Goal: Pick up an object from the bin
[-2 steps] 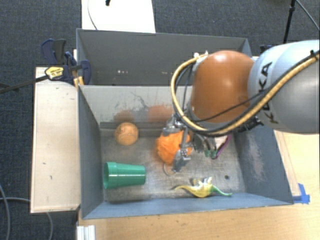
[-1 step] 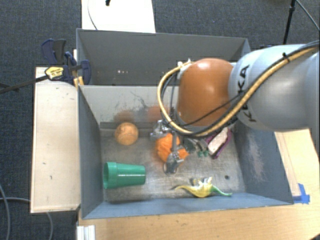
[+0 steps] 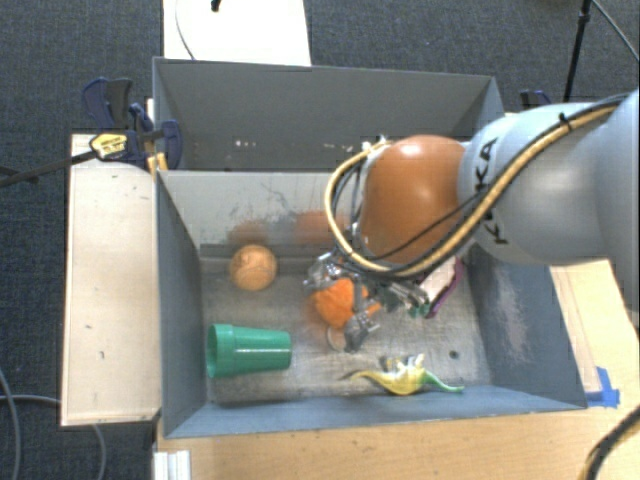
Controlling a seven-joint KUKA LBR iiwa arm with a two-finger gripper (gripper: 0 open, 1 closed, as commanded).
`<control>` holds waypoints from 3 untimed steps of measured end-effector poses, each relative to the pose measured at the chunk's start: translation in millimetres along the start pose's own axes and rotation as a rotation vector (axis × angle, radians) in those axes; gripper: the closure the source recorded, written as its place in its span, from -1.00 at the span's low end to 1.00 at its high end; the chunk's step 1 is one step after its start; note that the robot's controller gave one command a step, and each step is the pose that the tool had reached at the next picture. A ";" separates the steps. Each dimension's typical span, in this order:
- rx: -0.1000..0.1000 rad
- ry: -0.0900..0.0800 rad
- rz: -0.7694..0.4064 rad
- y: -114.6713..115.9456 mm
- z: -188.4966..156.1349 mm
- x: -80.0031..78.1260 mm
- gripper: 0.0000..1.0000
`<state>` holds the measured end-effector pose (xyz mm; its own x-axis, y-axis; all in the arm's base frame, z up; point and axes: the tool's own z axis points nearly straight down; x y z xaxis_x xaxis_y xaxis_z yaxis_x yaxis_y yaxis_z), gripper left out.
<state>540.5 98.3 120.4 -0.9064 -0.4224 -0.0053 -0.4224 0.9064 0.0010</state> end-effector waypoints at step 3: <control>0.002 -0.001 0.101 -67.9 11.8 17.9 -1.00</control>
Offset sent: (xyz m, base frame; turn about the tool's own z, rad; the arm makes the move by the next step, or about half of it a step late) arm 0.0285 -0.0707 -0.0141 -0.0163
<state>553.1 29.2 108.4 -0.9443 -0.3290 -0.0063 -0.3290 0.9443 -0.0003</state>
